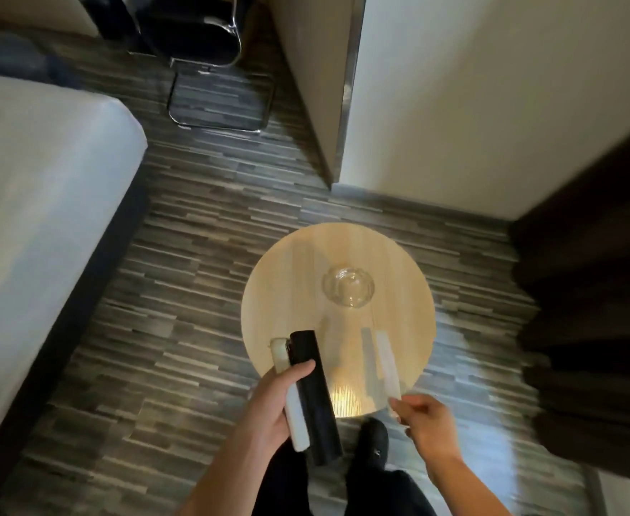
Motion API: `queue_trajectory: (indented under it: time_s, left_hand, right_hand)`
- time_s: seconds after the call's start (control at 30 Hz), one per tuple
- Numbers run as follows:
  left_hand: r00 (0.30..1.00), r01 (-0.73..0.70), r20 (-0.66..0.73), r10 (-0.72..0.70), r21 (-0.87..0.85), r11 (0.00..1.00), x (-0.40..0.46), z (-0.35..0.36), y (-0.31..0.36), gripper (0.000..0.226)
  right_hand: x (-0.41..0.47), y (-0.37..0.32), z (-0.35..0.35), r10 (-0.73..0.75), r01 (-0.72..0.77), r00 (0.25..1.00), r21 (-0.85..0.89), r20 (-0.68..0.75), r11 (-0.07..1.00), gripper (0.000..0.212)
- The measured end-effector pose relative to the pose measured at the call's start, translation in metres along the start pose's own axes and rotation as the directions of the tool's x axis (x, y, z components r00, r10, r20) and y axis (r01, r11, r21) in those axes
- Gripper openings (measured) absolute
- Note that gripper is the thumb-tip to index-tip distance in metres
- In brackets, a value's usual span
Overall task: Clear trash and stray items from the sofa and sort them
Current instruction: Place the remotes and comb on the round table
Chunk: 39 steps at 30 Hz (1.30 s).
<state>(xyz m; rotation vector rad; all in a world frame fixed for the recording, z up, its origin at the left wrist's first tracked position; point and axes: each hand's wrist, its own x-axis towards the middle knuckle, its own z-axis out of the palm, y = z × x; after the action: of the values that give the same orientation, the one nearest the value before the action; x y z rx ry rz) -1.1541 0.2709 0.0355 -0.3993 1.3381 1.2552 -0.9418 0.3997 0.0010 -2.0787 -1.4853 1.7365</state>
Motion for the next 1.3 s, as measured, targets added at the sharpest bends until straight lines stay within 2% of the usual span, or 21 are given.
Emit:
queue_trajectory:
  time_s: [0.07,0.23,0.47,0.9,1.1,1.23,1.3]
  left_hand:
    - [0.999,0.043,-0.035,-0.041,0.032,0.999,0.033,-0.014,-0.004,0.063]
    - [0.996,0.059,-0.061,-0.058,0.026,0.998,0.086,-0.027,-0.014,0.052]
    - [0.990,0.112,-0.092,-0.108,0.040,0.993,0.131,-0.027,-0.030,0.044]
    - [0.988,0.147,-0.068,-0.140,0.105,0.984,0.144,-0.022,-0.039,0.040]
    - [0.986,0.160,-0.077,-0.151,0.125,0.979,0.150,-0.022,-0.043,0.043]
    - [0.982,0.177,-0.092,-0.166,0.125,0.976,0.153,-0.023,-0.045,0.042]
    - [0.980,0.184,-0.092,-0.174,0.117,0.976,0.154,-0.024,-0.045,0.040]
  right_hand:
    - [0.028,0.017,0.022,0.048,-0.047,0.997,0.010,-0.064,0.999,0.016]
    - [0.078,0.050,0.058,0.049,-0.041,0.987,0.052,-0.150,0.998,0.014]
    - [0.117,0.088,0.075,0.081,-0.083,0.985,-0.006,-0.154,0.997,0.010]
    - [0.126,0.107,0.084,0.115,-0.141,0.964,-0.093,-0.241,0.986,0.019]
    - [0.131,0.110,0.088,0.129,-0.162,0.962,-0.122,-0.241,0.979,0.021]
    - [0.134,0.110,0.087,0.107,-0.145,0.966,-0.152,-0.237,0.978,0.014]
    - [0.134,0.108,0.087,0.117,-0.154,0.968,-0.156,-0.222,0.976,0.019]
